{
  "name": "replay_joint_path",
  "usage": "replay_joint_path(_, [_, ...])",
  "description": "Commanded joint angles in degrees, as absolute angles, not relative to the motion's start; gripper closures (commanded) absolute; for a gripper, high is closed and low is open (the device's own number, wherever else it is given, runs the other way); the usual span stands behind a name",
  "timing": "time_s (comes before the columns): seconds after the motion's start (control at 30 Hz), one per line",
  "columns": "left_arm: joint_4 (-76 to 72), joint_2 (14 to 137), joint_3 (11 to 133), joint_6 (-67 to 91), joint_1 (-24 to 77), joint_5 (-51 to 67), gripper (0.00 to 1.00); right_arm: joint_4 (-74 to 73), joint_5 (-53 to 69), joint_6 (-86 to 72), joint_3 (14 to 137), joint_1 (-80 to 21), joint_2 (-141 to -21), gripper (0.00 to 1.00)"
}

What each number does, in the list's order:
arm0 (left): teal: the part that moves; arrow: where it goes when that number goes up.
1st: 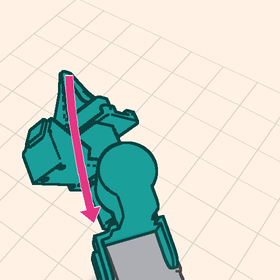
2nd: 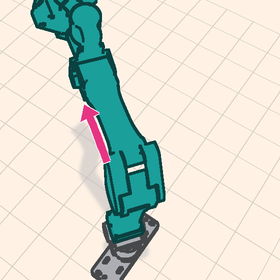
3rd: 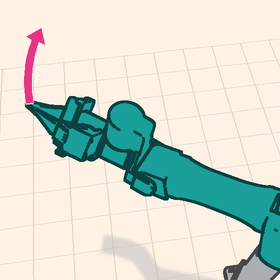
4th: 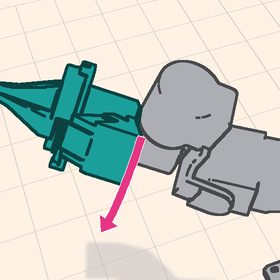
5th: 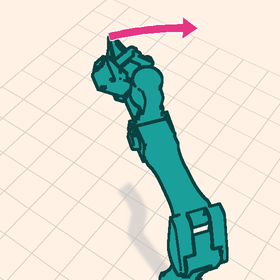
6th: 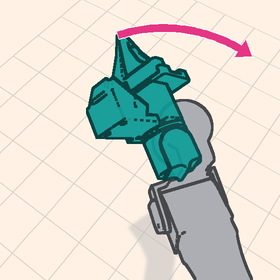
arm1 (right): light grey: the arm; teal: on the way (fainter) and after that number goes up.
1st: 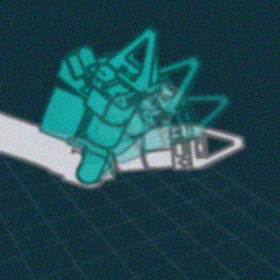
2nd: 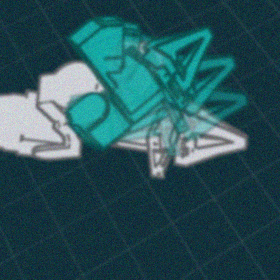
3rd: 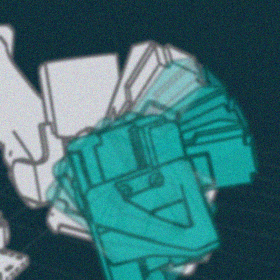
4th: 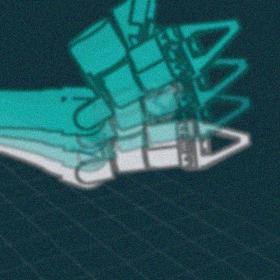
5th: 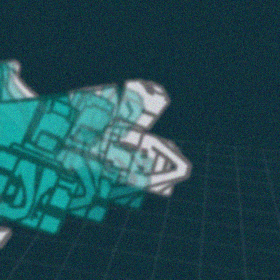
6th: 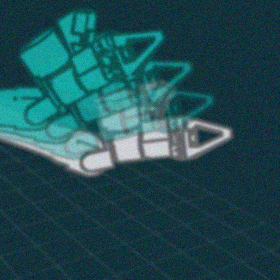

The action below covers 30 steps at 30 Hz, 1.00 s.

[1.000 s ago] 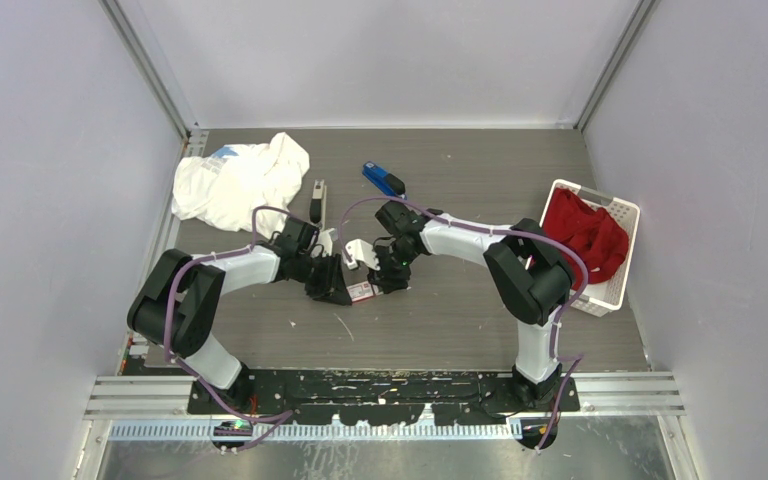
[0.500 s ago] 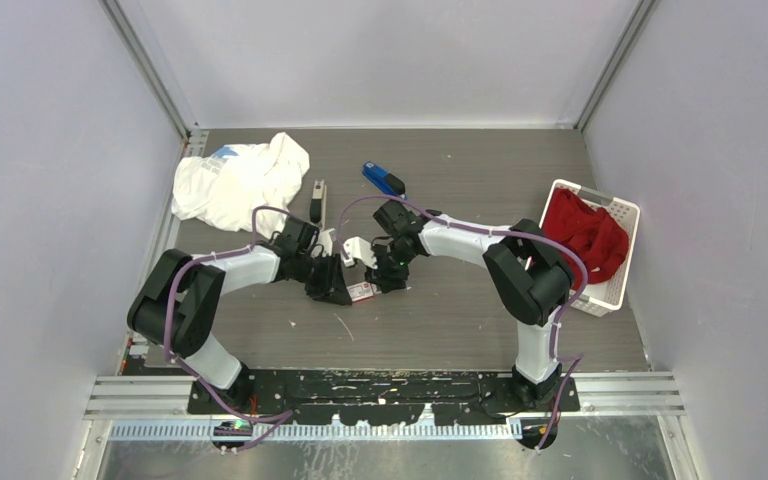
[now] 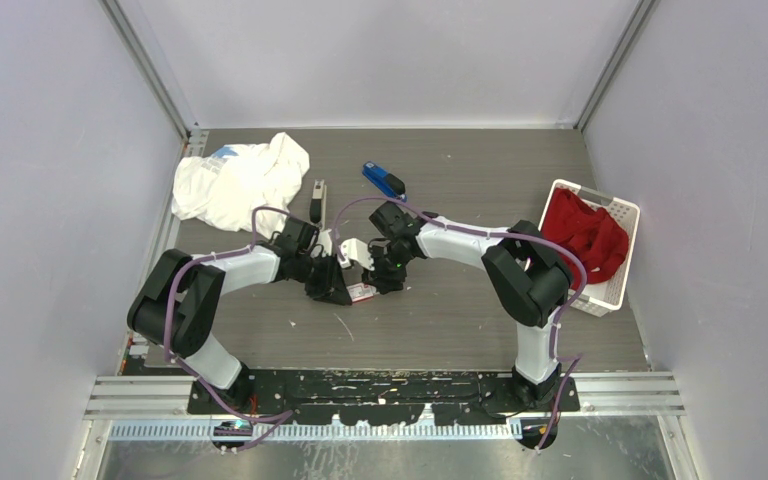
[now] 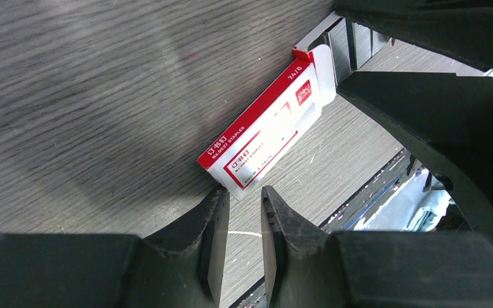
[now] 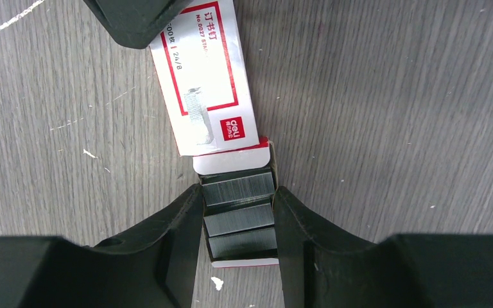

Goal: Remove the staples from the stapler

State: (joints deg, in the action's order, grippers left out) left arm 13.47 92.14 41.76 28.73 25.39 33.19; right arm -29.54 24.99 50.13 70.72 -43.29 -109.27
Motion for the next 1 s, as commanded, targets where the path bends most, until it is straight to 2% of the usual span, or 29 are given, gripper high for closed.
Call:
replay_joint_path(0.0, [15.7,92.7,39.4,28.2,25.9,26.8,0.73,-30.3,24.7,48.9,70.2,-44.5,-108.5,0.68])
replay_joint_path(0.97, [8.5,89.7,35.7,35.6,26.0,25.5,0.77,-25.0,25.1,44.6,64.7,-45.1,-104.6,0.69])
